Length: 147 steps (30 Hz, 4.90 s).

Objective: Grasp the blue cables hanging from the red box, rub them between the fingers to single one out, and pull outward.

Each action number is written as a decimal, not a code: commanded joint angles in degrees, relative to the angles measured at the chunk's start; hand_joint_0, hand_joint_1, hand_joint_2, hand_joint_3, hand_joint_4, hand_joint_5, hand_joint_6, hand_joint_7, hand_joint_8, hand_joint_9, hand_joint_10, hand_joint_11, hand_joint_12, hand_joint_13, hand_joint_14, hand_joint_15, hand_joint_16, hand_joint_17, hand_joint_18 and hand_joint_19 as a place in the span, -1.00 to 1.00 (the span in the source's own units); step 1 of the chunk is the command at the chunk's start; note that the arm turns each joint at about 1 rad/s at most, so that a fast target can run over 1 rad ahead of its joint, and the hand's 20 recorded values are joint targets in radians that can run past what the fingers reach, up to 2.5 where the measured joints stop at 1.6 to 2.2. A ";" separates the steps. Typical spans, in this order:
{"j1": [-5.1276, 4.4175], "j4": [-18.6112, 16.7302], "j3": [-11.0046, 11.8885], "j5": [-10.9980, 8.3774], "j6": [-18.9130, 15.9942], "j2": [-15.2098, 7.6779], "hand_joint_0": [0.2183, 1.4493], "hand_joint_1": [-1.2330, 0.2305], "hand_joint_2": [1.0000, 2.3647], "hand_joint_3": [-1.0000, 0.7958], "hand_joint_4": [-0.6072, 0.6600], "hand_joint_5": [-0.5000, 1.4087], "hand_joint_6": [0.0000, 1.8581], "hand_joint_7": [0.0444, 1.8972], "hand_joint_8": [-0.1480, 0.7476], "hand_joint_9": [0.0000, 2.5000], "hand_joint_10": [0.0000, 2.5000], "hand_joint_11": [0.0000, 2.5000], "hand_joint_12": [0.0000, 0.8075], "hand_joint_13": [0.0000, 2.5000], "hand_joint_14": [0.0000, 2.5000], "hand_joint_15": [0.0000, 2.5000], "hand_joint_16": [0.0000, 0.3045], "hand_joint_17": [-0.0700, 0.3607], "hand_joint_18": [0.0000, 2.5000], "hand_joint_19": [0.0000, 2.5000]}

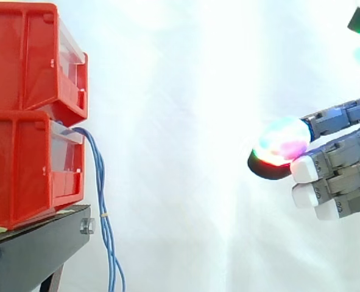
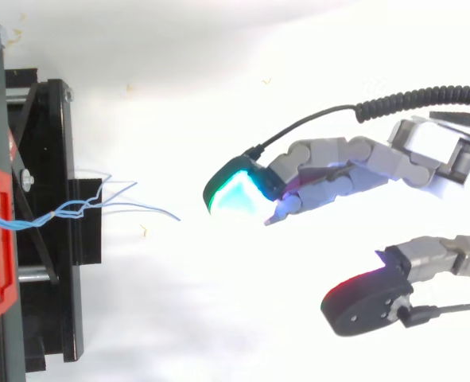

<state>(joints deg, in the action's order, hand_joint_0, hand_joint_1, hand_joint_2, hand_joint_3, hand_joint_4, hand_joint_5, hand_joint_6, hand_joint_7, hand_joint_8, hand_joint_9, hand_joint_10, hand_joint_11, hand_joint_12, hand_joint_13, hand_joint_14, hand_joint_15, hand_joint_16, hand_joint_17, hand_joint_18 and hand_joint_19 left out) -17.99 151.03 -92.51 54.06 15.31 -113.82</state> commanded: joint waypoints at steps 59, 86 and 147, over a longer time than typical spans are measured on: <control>2.96 -20.43 19.30 -6.86 13.34 -24.60 -0.46 -0.10 -1.00 -0.41 0.41 -0.64 -0.46 -0.26 -0.10 -0.30 -0.99 -0.84 -0.23 -0.52 -0.99 -0.80 -0.77 -0.31 -0.66 -0.82; 2.87 -29.04 25.63 -0.89 9.74 -34.45 -0.45 -0.10 -1.00 -0.41 0.43 -0.63 -0.46 -0.25 -0.09 -0.26 -0.99 -0.82 -0.24 -0.50 -0.99 -0.79 -0.77 -0.31 -0.64 -0.80; 2.52 -28.60 20.79 3.51 0.60 -28.56 -0.38 -0.26 -0.99 -0.37 0.29 -0.55 -0.40 0.30 -0.13 -0.17 -0.99 -0.62 -0.22 -0.41 -0.99 -0.69 -0.77 -0.31 -0.58 -0.73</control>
<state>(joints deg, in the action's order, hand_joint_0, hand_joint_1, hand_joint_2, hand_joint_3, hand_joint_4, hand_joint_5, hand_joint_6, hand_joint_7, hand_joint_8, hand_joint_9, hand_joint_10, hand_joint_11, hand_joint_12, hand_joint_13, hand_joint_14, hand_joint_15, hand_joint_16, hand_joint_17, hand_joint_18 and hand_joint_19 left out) -15.17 122.12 -71.62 57.62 15.77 -142.49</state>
